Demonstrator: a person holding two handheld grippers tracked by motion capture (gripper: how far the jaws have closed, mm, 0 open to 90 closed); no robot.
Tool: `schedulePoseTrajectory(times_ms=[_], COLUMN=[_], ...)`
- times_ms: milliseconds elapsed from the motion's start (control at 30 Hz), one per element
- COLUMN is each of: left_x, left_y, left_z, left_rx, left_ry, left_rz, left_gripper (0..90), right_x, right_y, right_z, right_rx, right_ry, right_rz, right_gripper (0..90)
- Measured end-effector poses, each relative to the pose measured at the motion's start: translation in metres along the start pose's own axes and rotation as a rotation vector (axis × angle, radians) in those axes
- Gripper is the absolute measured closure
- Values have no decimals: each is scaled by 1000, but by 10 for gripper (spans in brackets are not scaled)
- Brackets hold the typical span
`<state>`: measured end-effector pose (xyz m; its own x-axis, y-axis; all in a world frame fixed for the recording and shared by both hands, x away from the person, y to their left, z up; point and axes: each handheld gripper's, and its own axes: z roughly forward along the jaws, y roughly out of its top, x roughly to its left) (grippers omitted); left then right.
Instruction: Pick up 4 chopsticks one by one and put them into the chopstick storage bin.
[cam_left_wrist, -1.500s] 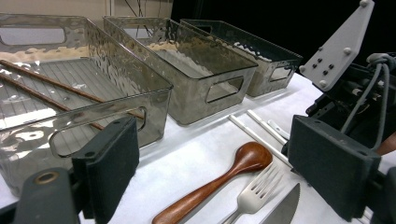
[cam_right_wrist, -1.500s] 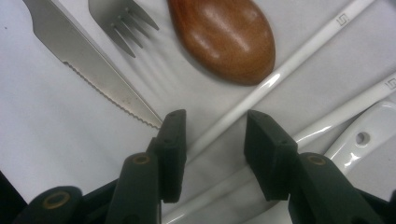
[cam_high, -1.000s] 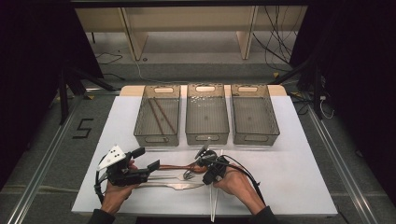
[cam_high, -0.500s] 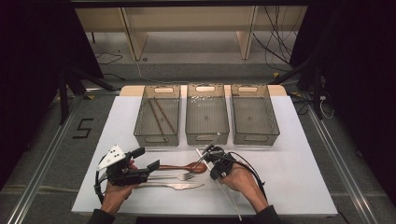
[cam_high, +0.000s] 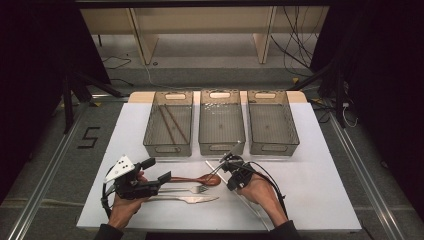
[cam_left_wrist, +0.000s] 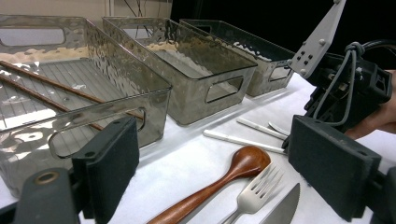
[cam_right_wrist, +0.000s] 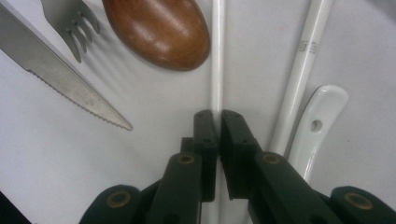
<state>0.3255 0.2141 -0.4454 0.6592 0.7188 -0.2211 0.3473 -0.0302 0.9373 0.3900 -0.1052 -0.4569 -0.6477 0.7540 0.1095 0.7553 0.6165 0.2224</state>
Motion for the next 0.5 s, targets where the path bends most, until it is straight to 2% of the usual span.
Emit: schedulePoseTrajectory(times_ms=[100,233,500], left_x=[0,0,0], left_y=[0,0,0], left_z=[0,0,0], left_rx=[2,1,1], left_ry=[0,-1,-1], left_rz=[0,0,1], left_gripper=[163,163,163], right_x=[-2,-4,-6], right_y=[-2,-3,-4], right_z=[-3,-8,-11], right_rx=[-16,-34,-30], right_ry=[20,40,27], right_rz=[9,-2,-16], right_gripper=[856,857,857])
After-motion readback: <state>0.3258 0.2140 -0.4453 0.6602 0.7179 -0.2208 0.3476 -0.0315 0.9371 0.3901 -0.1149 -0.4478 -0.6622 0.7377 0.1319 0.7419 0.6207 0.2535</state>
